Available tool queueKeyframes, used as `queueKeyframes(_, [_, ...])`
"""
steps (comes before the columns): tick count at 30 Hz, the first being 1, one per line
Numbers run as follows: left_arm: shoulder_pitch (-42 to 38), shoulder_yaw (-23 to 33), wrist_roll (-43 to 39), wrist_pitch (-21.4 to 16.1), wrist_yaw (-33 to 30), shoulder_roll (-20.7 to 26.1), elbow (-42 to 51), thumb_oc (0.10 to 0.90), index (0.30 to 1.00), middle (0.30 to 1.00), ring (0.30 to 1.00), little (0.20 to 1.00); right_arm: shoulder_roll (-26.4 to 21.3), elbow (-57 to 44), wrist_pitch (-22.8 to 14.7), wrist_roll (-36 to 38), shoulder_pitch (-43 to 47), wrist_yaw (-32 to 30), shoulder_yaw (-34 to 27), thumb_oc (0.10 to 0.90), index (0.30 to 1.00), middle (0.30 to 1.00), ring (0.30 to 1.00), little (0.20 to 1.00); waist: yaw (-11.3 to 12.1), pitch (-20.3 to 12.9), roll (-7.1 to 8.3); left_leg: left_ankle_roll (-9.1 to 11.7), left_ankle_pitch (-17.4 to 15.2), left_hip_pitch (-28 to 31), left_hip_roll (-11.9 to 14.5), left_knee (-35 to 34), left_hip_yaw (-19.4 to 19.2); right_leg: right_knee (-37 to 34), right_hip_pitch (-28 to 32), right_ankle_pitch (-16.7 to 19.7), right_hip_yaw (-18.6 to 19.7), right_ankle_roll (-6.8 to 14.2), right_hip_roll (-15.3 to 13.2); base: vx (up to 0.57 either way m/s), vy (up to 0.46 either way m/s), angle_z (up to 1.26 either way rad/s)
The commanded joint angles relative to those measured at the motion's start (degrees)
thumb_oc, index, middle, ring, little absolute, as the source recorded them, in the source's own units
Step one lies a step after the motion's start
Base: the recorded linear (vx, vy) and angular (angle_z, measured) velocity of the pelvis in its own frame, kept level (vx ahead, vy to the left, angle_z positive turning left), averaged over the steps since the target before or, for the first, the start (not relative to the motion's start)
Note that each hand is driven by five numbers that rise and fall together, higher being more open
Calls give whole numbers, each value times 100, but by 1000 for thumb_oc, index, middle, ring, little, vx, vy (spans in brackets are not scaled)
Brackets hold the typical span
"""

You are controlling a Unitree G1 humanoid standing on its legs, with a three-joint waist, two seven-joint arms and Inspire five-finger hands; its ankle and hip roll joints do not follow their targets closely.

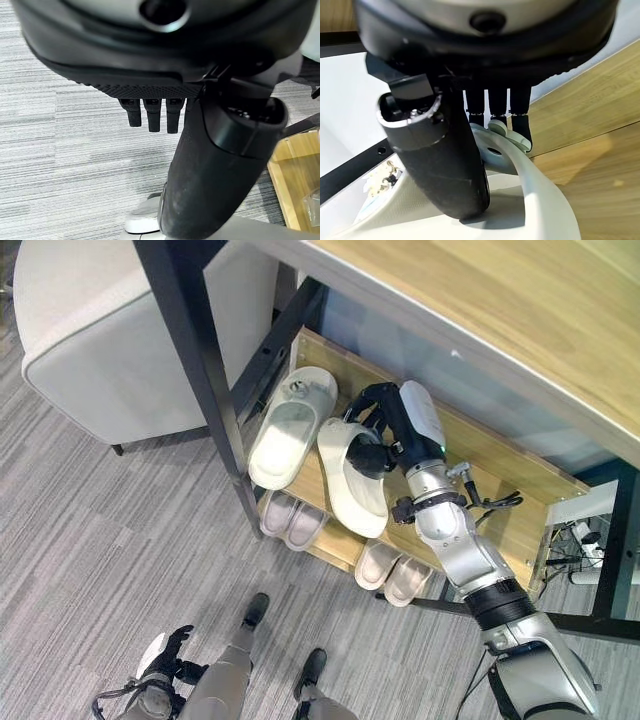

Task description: Arrange the slippers neatly on the shoe rack.

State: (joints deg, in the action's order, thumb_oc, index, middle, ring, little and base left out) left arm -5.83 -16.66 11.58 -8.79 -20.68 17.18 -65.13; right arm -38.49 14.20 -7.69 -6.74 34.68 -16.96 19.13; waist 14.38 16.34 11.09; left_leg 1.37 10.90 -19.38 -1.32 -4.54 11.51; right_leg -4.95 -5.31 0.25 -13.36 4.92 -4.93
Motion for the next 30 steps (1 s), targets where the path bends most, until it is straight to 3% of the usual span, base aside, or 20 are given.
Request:
queueKeyframes(1, [-12,-95,-16,-55,-172,-84,-354,800,900,900,900,900,-273,-226,-273,-310,581,-554,-486,400,300,300,300,300,-27,-321,-79,-44,-848,504,49,121,213,76,-185,160,250,429,-226,24,10,6])
queueKeyframes(14, [-95,-224,38,-95,-212,-105,-375,800,900,900,900,900,-472,110,28,-949,879,-830,-464,400,300,300,300,300,-30,-335,-26,-58,-877,443,-7,133,276,80,-230,193,200,462,-263,0,15,4])
queueKeyframes(27, [-176,-288,10,-98,-237,-74,-435,800,900,900,900,900,-534,598,107,-857,1298,-1034,-426,400,300,300,300,300,19,-271,17,-61,-887,339,-45,193,360,76,-280,210,156,465,-264,0,1,1])
queueKeyframes(28, [-194,-300,-46,-95,-233,-71,-448,800,900,900,900,900,-488,745,149,-753,1439,-1074,-427,800,900,900,900,900,55,-271,3,-63,-884,323,-62,188,376,78,-289,210,141,464,-278,8,43,1])
queueKeyframes(30, [-208,-310,-86,-87,-204,-109,-484,800,900,900,900,900,-362,839,139,-588,1525,-1118,-451,800,900,900,900,900,54,-267,-25,-72,-886,306,-84,191,394,81,-296,213,124,463,-287,6,44,1])
